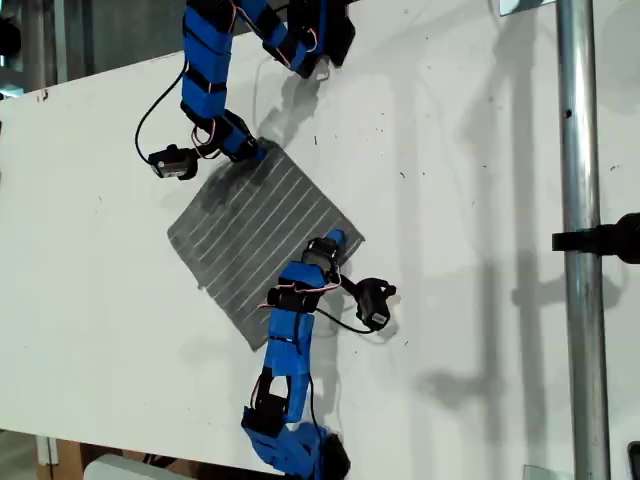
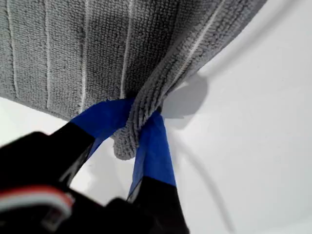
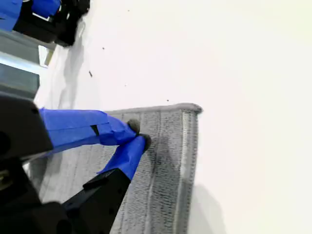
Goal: Grasp corners of a towel and fold twice.
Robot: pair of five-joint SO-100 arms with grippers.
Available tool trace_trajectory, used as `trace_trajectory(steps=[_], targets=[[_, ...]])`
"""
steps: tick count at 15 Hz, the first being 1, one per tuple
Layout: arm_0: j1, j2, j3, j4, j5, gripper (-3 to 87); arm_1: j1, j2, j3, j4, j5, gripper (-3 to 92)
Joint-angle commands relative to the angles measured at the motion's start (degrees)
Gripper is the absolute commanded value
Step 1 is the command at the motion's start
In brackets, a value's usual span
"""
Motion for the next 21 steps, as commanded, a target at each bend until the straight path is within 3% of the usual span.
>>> trace_trajectory(steps=[1,5,8,15,16,17,20,21], targets=[[1.5,-1.8,-3.5,-4.7,-0.7,-0.8,0.1,2.7,-0.3,-0.6,-1.0,-0.2],[1.9,-2.6,-3.6,-2.2,-3.6,-0.9,0.1,2.8,-0.4,-0.7,-1.2,-0.2],[2.7,-1.8,-2.4,3.8,-7.8,-0.9,-1.7,4.3,-0.4,0.6,-0.6,-0.2],[11.7,4.1,3.3,13.5,-11.1,-0.9,-18.4,15.7,-1.6,11.0,13.1,-0.2],[13.4,7.8,8.9,12.7,-13.0,-0.9,-21.5,16.7,-2.4,12.7,15.6,-0.2],[15.3,13.7,18.9,8.0,-15.5,-0.9,-24.6,17.1,-2.8,13.6,18.4,-0.2],[21.7,39.6,62.5,-18.1,-26.9,-0.9,-34.8,16.6,-3.3,10.5,27.5,-0.2],[23.6,43.2,67.1,-17.4,-29.4,-0.9,-37.7,14.8,-4.2,8.7,29.8,-0.2]])
